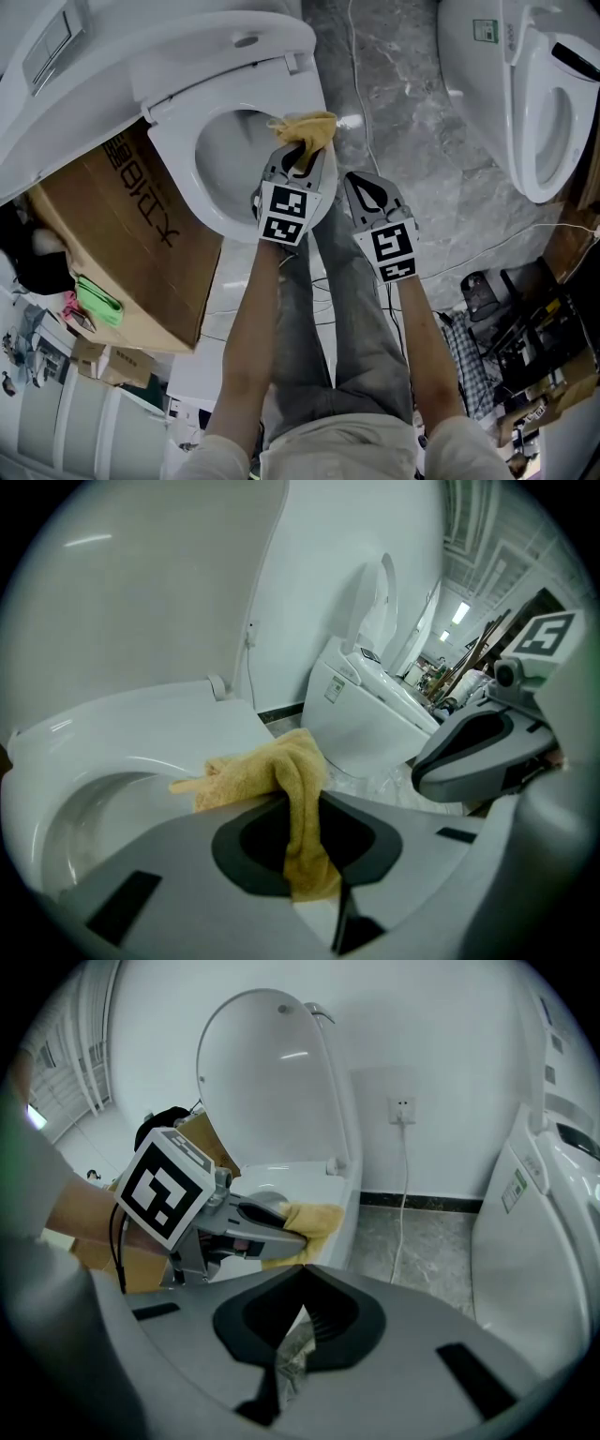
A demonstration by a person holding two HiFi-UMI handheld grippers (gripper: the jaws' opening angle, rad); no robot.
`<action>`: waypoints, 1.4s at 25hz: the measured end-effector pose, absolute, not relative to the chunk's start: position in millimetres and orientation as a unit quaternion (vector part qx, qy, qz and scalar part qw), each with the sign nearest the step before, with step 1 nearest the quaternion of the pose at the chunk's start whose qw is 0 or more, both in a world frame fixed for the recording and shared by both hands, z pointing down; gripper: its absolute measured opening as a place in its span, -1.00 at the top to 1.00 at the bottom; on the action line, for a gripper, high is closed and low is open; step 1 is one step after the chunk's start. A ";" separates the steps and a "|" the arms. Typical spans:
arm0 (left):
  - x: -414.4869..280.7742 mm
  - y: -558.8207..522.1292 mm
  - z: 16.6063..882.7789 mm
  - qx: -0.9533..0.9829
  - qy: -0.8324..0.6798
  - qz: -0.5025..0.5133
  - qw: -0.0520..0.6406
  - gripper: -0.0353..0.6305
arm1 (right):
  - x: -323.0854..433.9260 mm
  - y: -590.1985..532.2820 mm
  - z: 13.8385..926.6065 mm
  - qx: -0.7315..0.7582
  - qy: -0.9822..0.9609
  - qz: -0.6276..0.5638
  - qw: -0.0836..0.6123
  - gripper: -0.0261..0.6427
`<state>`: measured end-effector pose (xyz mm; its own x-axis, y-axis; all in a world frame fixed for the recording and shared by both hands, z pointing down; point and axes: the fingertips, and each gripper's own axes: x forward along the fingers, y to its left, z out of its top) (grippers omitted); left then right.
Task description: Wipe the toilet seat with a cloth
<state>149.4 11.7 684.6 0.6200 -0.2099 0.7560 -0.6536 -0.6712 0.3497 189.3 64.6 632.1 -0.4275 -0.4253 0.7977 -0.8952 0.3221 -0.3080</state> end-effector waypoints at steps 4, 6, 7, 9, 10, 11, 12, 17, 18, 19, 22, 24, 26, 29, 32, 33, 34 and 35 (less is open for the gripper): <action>148.9 -2.1 684.2 0.845 -0.260 0.349 0.312 0.65 | 188.4 54.6 631.5 0.439 -0.755 0.379 0.307 0.90; 149.1 -9.7 683.5 0.845 -0.263 0.347 0.311 0.65 | 188.5 48.9 630.9 0.439 -0.756 0.377 0.307 0.90; 149.2 -13.2 683.1 0.846 -0.264 0.345 0.310 0.65 | 188.4 46.0 630.5 0.440 -0.756 0.375 0.306 0.90; 149.0 -19.7 682.4 0.847 -0.265 0.342 0.309 0.65 | 187.6 40.1 629.8 0.441 -0.757 0.373 0.305 0.90; 148.8 -22.8 682.1 0.847 -0.266 0.341 0.308 0.65 | 186.9 36.9 629.3 0.442 -0.758 0.372 0.304 0.90; 148.5 -25.7 681.9 0.848 -0.267 0.339 0.308 0.65 | 186.1 33.8 628.7 0.442 -0.758 0.370 0.304 0.90; 148.2 -28.5 681.6 0.849 -0.268 0.337 0.308 0.65 | 185.2 30.8 628.1 0.443 -0.759 0.368 0.303 0.90; 145.5 -44.7 679.7 0.851 -0.274 0.329 0.305 0.65 | 179.1 18.8 624.9 0.444 -0.763 0.361 0.301 0.90; 144.4 -48.5 679.3 0.851 -0.276 0.328 0.304 0.65 | 177.6 16.7 624.4 0.444 -0.764 0.360 0.300 0.90; 142.9 -52.3 678.9 0.851 -0.278 0.327 0.302 0.65 | 176.0 14.7 624.1 0.444 -0.764 0.359 0.300 0.90; 137.5 -62.6 677.6 0.851 -0.285 0.324 0.299 0.65 | 170.4 9.6 624.1 0.441 -0.767 0.355 0.301 0.90; 133.6 -67.7 676.7 0.851 -0.288 0.322 0.297 0.65 | 165.7 6.4 623.9 0.437 -0.771 0.351 0.303 0.90; 129.4 -72.2 675.9 0.852 -0.291 0.321 0.295 0.65 | 161.1 2.5 622.5 0.434 -0.774 0.346 0.304 0.90; 123.7 -79.8 674.5 0.852 -0.296 0.320 0.291 0.65 | 156.5 -4.1 619.9 0.434 -0.778 0.341 0.301 0.90; 117.6 -87.6 673.6 0.852 -0.300 0.320 0.286 0.65 | 151.6 -9.3 618.0 0.432 -0.780 0.338 0.300 0.90; 115.0 -90.1 673.4 0.852 -0.302 0.321 0.284 0.65 | 149.5 -10.5 617.7 0.431 -0.782 0.337 0.300 0.90; 112.0 -92.7 673.2 0.852 -0.303 0.320 0.283 0.65 | 147.4 -11.2 617.5 0.429 -0.783 0.336 0.301 0.90; 108.8 -95.2 672.9 0.851 -0.306 0.319 0.282 0.65 | 145.4 -11.4 617.3 0.428 -0.784 0.334 0.302 0.90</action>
<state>108.8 -95.2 672.9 0.6090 -0.3408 0.7162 -0.7012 -0.6535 0.2852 145.4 -11.4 617.3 -0.4525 -0.4686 0.7587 -0.8720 0.4109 -0.2662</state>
